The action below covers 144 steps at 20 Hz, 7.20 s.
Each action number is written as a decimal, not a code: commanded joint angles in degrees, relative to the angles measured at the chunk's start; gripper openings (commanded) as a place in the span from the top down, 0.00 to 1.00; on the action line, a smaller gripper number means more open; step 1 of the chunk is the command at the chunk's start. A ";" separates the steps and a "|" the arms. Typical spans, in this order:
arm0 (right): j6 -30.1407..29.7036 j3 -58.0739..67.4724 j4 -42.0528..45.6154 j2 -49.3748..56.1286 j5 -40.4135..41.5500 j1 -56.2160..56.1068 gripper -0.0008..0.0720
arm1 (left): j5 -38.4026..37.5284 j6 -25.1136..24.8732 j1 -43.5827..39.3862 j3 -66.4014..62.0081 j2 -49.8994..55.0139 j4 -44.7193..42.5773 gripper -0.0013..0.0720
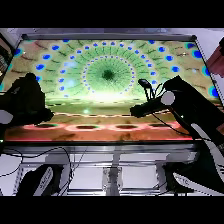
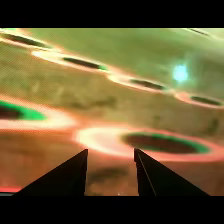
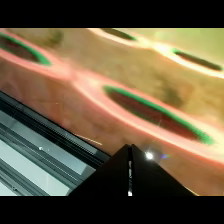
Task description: Fold the clothes and pants, and hang the long-sleeved shirts on hangers.
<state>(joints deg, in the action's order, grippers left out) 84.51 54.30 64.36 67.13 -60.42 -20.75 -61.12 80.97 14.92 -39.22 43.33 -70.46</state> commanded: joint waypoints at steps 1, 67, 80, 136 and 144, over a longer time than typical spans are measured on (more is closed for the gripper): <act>0.07 -0.02 -0.04 0.13 -0.02 -0.07 0.96 | 0.00 0.00 0.07 -0.04 0.02 -0.02 0.49; 0.09 -0.02 -10.25 0.00 -4.28 -0.07 0.96 | -9.18 -16.61 65.16 -11.80 41.68 48.11 0.04; 0.09 0.00 -11.17 0.00 -2.67 -0.07 0.96 | 3.61 -19.67 61.86 -11.85 42.01 48.00 0.20; -4.55 11.96 8.52 -10.67 -20.55 0.04 0.96 | -43.17 7.80 -30.18 -72.89 41.07 -1.16 0.96; -18.51 -16.37 -22.88 -23.93 -4.59 -0.02 0.65 | -38.56 9.14 -30.51 -73.05 39.04 -1.70 0.96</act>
<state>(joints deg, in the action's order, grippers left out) 74.83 46.85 58.19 46.19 -72.16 -20.71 -103.33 89.49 -15.31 -112.14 83.57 -71.40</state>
